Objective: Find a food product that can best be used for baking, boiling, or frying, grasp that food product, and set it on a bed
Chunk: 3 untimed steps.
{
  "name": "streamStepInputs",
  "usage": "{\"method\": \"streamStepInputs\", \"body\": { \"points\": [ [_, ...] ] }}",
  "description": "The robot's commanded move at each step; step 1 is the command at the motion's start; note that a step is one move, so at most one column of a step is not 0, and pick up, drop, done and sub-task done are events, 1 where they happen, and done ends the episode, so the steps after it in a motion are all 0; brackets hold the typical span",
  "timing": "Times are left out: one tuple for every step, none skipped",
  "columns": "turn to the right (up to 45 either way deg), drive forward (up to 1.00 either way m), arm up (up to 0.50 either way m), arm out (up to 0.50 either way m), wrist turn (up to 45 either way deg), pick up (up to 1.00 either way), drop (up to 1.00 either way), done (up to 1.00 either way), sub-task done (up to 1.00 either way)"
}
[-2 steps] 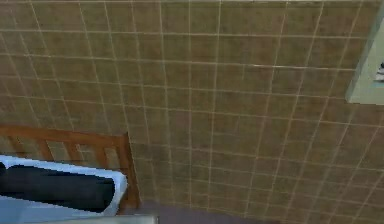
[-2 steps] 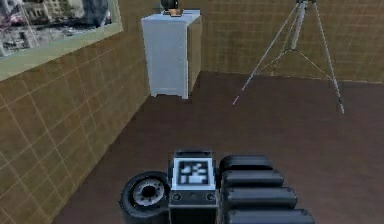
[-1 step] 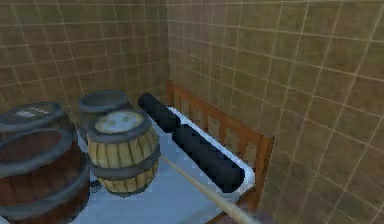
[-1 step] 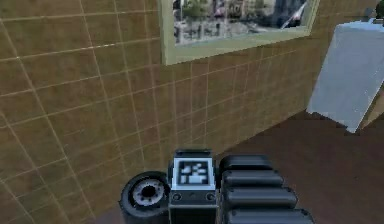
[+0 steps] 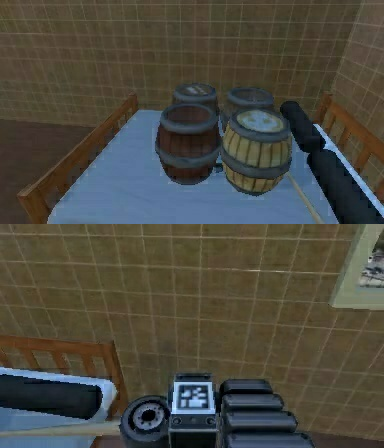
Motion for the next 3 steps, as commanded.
{"method": "streamStepInputs", "body": {
  "points": [
    [0.0,0.25,0.00,0.00,0.0,0.00,0.00,0.00,0.00],
    [-45.0,0.00,0.00,0.00,0.0,0.00,0.00,0.00,0.00],
    [-21.0,0.00,0.00,0.00,0.0,0.00,0.00,0.00,0.00]
  ]
}}
